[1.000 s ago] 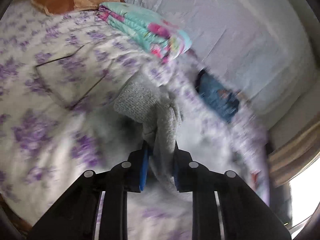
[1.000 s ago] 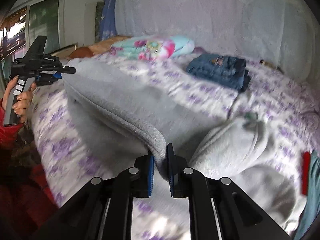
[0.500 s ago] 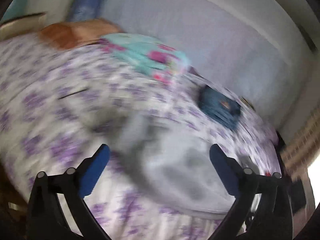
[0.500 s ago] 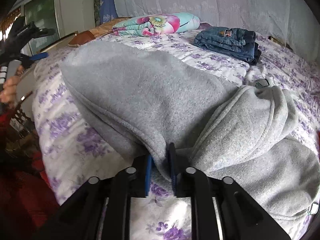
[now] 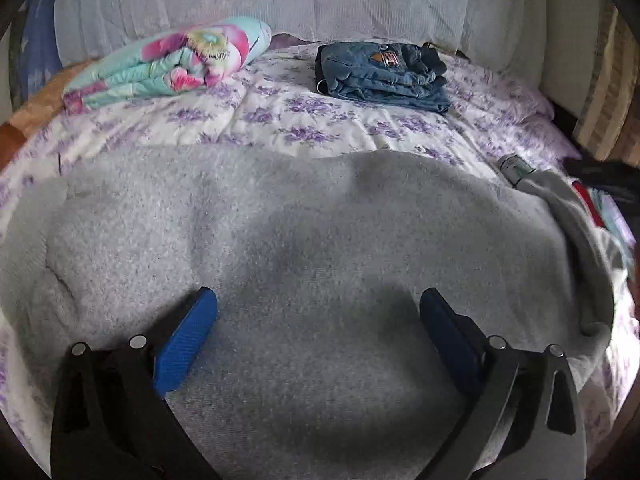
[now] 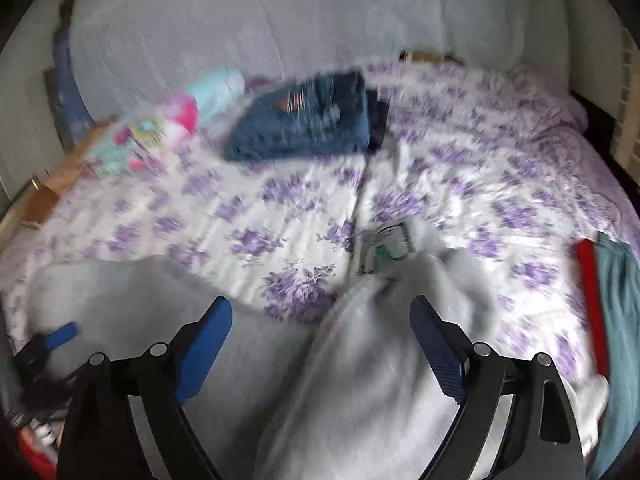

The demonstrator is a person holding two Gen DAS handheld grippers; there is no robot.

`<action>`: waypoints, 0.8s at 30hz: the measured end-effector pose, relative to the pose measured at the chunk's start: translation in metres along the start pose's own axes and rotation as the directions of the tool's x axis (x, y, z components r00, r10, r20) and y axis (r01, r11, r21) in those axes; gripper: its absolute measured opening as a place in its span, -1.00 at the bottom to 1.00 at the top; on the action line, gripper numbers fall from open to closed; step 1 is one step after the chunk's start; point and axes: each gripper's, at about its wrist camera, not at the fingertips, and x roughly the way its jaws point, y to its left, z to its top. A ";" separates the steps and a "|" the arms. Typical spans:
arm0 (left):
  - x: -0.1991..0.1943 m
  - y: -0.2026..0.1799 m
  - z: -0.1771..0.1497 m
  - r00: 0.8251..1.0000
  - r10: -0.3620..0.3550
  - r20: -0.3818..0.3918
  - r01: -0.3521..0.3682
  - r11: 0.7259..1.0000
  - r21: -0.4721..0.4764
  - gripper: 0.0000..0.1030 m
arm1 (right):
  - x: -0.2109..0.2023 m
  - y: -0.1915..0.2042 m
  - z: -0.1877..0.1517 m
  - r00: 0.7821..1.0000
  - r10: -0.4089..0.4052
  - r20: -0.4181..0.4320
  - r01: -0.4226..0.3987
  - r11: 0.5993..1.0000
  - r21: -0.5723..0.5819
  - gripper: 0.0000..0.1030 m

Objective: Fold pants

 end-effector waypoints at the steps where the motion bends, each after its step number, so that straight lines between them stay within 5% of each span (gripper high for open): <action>1: -0.001 0.003 0.000 1.000 -0.018 0.004 0.018 1.000 -0.008 0.91 | 0.015 0.001 0.005 0.999 -0.017 -0.029 0.017 1.000 -0.009 0.76; 4: -0.004 0.001 0.001 0.999 -0.035 0.018 0.035 0.999 -0.017 0.91 | 0.050 0.002 -0.002 0.980 -0.161 -0.113 0.156 0.986 -0.051 0.76; 8: -0.005 0.000 0.002 0.998 -0.051 0.023 0.052 0.999 -0.013 0.91 | 0.055 -0.007 -0.029 0.975 -0.203 -0.088 0.199 0.978 -0.056 0.62; 9: -0.004 0.001 0.003 0.998 -0.057 0.024 0.058 0.998 -0.016 0.91 | 0.054 -0.007 -0.031 0.976 -0.206 -0.074 0.202 0.978 -0.055 0.50; 11: -0.005 0.001 0.003 0.997 -0.067 0.027 0.068 0.997 -0.021 0.91 | 0.047 -0.004 -0.034 0.980 -0.191 -0.052 0.189 0.981 -0.051 -0.21; 14: -0.006 0.003 0.003 0.997 -0.076 0.031 0.077 0.997 -0.025 0.91 | 0.029 -0.014 -0.031 0.990 -0.142 -0.012 0.142 0.990 -0.017 -0.82; 19: -0.006 0.004 0.003 0.996 -0.083 0.034 0.084 0.996 -0.028 0.91 | -0.073 -0.070 -0.067 0.976 -0.161 0.145 0.137 0.977 0.160 -0.82; 22: -0.006 0.004 0.003 0.996 -0.083 0.035 0.084 0.996 -0.026 0.91 | -0.105 -0.115 -0.117 0.976 -0.187 0.111 0.146 0.941 0.306 -0.74; 24: -0.006 0.005 0.003 0.996 -0.081 0.034 0.082 0.996 -0.024 0.91 | -0.110 -0.137 -0.153 0.973 -0.231 0.022 0.206 0.903 0.378 -0.14</action>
